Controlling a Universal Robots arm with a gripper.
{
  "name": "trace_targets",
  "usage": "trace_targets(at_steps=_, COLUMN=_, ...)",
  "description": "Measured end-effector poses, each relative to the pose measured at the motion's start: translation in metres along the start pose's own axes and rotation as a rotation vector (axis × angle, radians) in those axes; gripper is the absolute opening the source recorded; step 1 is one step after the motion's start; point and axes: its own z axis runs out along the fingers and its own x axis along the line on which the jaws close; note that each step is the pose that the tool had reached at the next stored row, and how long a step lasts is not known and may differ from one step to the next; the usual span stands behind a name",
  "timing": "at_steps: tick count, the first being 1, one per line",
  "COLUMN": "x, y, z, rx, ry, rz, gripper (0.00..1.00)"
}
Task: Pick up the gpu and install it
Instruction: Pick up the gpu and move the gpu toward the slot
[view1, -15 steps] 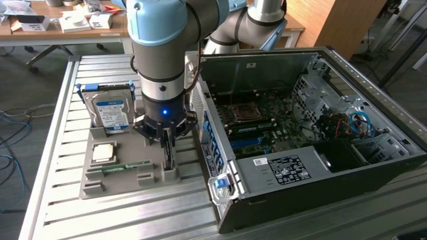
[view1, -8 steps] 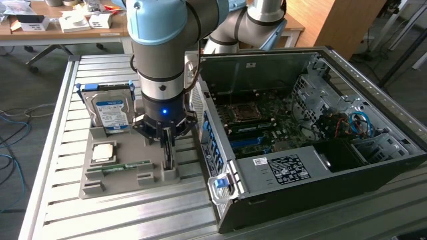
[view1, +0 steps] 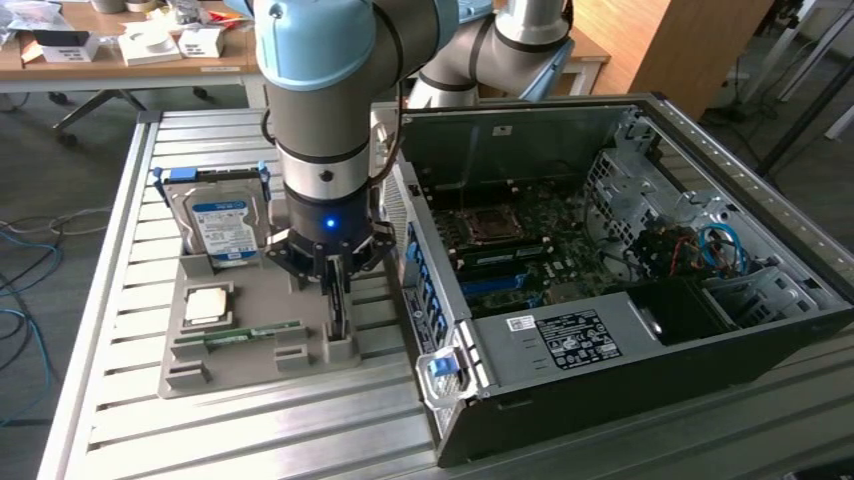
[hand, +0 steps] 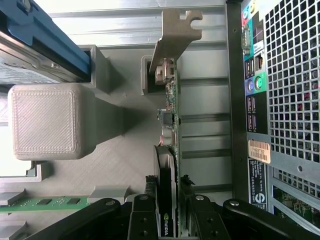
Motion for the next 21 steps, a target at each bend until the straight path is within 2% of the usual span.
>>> trace_targets(at_steps=19, x=0.0003, y=0.0019, z=0.0001, rx=-0.0007, ry=0.0004, rz=0.000, gripper=0.32)
trace_targets(at_steps=21, x=0.0002, y=0.0019, z=0.0001, rx=-0.0006, ry=0.0000, rz=0.000, gripper=0.26)
